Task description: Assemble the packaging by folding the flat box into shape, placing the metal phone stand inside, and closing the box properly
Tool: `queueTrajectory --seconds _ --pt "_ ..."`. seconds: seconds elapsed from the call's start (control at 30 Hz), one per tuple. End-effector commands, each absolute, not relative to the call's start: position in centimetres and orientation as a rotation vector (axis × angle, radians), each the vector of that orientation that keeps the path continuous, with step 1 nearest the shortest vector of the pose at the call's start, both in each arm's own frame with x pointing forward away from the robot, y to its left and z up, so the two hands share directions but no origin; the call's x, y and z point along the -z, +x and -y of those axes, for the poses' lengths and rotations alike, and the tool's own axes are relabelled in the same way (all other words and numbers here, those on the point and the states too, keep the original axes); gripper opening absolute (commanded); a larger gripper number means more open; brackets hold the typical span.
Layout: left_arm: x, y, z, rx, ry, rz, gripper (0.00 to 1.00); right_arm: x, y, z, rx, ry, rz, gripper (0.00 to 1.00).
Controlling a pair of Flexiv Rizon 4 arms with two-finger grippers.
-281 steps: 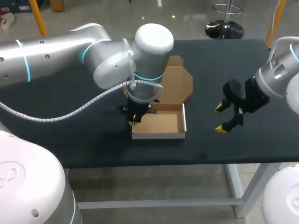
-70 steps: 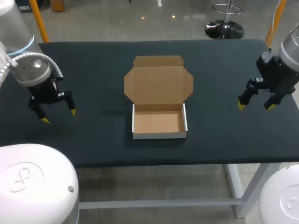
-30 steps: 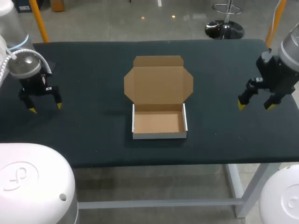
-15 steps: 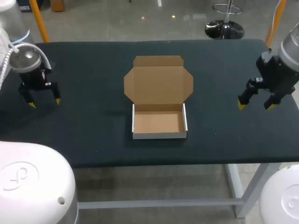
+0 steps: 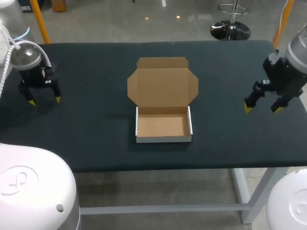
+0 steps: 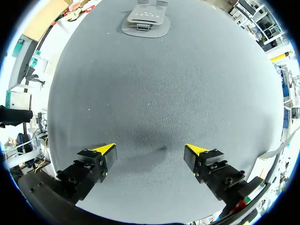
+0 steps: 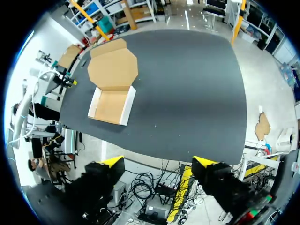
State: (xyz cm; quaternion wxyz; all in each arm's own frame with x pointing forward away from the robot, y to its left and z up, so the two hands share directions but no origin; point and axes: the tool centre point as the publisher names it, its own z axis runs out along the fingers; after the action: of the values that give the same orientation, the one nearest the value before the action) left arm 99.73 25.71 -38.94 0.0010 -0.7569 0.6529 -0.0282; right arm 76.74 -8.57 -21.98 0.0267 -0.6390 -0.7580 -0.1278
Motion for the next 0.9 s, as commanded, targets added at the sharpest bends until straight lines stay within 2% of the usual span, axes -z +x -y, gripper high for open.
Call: queueTrajectory --seconds 0.03,0.9 --pt "39.2 100.8 -25.9 0.072 -2.378 -2.059 1.0 21.7 76.6 8.6 0.39 -1.973 2.342 1.0" --pt "39.4 106.0 -27.4 0.051 -2.342 -2.082 1.0 21.7 76.6 8.6 0.39 -1.973 2.342 1.0"
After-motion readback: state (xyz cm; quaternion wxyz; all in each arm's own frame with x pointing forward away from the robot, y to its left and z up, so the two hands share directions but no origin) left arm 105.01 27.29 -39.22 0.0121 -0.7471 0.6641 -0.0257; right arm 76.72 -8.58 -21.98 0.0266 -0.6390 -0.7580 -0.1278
